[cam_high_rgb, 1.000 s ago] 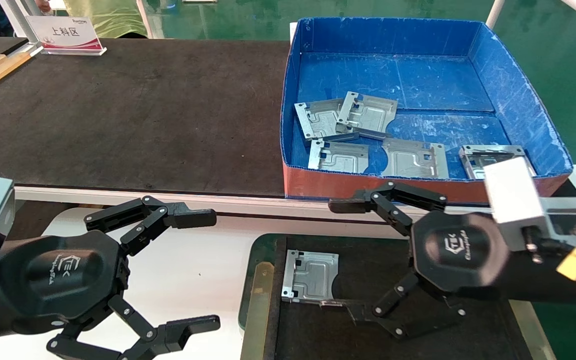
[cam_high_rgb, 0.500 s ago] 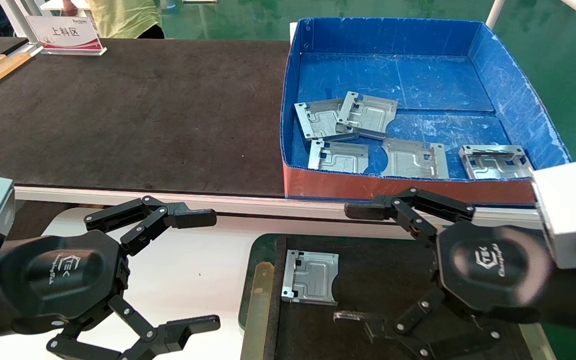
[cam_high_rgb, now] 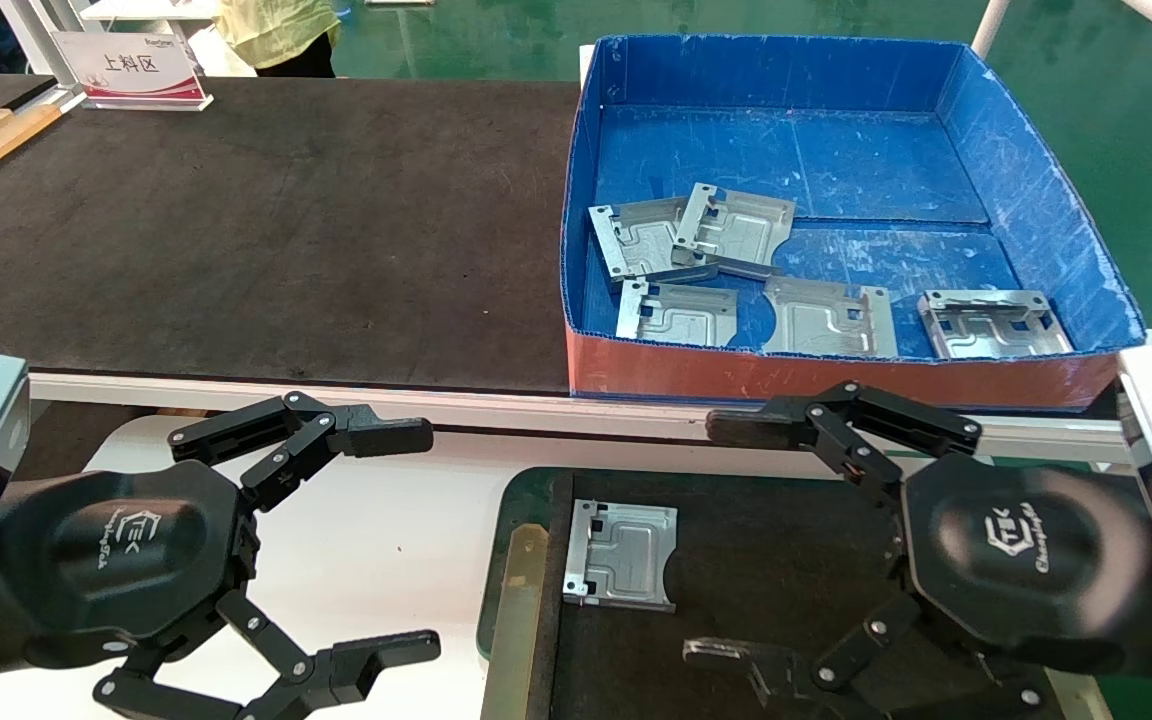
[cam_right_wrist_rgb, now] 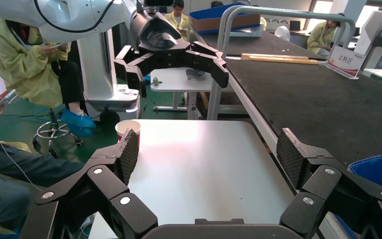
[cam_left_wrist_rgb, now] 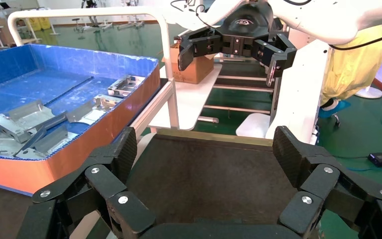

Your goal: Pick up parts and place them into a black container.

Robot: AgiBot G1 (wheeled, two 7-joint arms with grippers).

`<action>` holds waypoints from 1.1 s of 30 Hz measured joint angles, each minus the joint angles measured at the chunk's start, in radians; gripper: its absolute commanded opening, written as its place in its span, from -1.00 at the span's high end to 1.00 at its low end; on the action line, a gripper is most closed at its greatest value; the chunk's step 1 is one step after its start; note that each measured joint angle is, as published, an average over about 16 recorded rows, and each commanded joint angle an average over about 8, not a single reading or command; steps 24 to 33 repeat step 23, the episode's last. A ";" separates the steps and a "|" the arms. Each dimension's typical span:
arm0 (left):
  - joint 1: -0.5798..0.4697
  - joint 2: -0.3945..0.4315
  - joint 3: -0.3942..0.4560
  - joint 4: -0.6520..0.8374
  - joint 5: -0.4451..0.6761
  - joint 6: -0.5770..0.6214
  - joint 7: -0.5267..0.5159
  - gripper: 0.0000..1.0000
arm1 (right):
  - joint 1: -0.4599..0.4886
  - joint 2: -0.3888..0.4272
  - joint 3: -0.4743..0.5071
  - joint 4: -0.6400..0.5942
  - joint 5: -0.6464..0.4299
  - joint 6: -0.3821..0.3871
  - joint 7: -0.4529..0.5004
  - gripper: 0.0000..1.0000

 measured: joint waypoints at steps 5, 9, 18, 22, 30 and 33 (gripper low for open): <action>0.000 0.000 0.000 0.000 0.000 0.000 0.000 -1.00 | 0.004 -0.001 -0.004 -0.004 0.000 0.000 -0.002 -1.00; 0.000 0.000 0.000 0.000 0.000 0.000 0.000 -1.00 | 0.007 -0.003 -0.008 -0.007 -0.001 0.000 -0.003 -1.00; 0.000 0.000 0.000 0.000 0.000 0.000 0.000 -1.00 | 0.012 -0.004 -0.013 -0.010 -0.002 -0.001 -0.005 -1.00; 0.000 0.000 0.000 0.000 0.000 0.000 0.000 -1.00 | 0.012 -0.004 -0.014 -0.011 -0.003 -0.001 -0.005 -1.00; 0.000 0.000 0.000 0.000 0.000 0.000 0.000 -1.00 | 0.013 -0.005 -0.014 -0.011 -0.003 -0.001 -0.005 -1.00; 0.000 0.000 0.000 0.000 0.000 0.000 0.000 -1.00 | 0.013 -0.005 -0.014 -0.011 -0.003 -0.001 -0.005 -1.00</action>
